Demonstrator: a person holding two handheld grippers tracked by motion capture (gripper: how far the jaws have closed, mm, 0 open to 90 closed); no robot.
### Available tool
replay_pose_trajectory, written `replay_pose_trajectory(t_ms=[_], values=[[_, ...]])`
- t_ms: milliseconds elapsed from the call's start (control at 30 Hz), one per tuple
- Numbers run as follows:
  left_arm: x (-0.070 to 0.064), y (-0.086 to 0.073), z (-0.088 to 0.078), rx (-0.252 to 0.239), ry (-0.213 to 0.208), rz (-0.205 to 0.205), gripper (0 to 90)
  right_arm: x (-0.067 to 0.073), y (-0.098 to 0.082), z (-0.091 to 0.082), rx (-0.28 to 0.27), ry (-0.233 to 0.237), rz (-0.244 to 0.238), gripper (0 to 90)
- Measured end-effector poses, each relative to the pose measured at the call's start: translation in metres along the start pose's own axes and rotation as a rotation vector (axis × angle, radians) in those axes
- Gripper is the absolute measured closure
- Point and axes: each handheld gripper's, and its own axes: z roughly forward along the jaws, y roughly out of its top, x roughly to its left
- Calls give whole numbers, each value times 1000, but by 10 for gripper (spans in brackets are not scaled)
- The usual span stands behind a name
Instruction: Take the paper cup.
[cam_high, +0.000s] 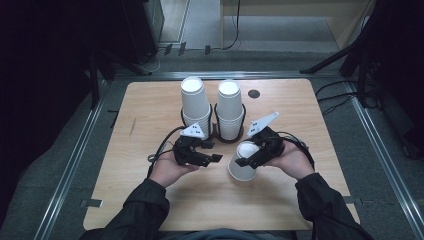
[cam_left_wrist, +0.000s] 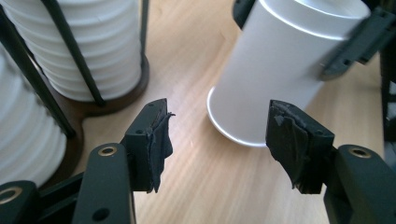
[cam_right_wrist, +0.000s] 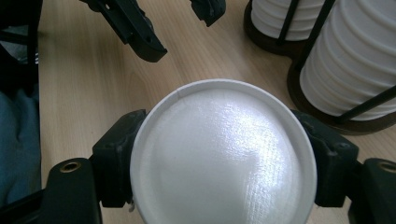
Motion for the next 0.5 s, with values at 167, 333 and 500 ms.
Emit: replay_pose_trajectory(t_ms=[167, 333, 500], values=[[-5, -10, -1, -7, -11, 67, 398, 4, 2, 3, -13, 9, -22, 253], [-4, -19, 4, -1, -46, 78, 403, 4, 3, 8, -12, 20, -45, 253], [-3, -21, 6, 28, -34, 66, 402, 1, 5, 9, -27, 38, -40, 253]])
